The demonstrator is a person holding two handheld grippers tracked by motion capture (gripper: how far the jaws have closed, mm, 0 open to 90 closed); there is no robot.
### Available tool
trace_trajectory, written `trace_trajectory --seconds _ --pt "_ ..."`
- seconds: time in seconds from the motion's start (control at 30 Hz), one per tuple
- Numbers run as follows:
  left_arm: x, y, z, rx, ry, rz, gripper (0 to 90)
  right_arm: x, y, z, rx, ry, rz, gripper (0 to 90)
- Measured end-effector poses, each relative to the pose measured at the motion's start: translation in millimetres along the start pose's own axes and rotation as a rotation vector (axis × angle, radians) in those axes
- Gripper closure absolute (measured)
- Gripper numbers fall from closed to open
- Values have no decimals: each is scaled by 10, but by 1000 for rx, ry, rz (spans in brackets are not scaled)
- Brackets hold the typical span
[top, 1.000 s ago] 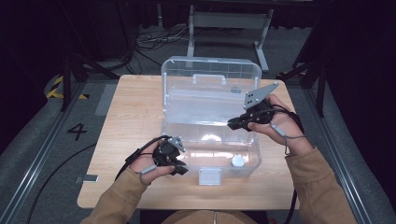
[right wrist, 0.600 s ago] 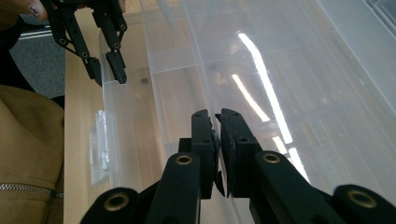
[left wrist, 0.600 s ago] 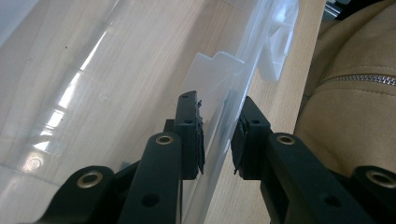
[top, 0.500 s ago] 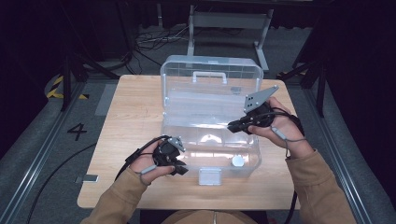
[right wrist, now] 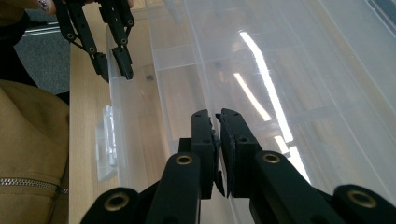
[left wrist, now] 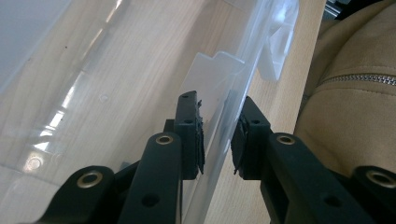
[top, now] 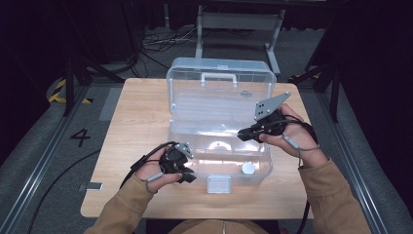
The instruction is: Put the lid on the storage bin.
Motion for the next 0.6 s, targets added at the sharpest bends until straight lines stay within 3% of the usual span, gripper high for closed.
trace_trajectory --seconds 0.6 --pt "0 -1 1 0 2 1 749 -19 -12 -57 4 3 -8 854"
Point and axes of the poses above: each handheld gripper's, and its own axes: y roughly backward along the jaws, x roughly out of its top, z roughly to its right, the point moved 4 cm from there along -y, roughly forward along the jaws, and after that the axes turned 3 degrees about -z, right-handed, at the moved point
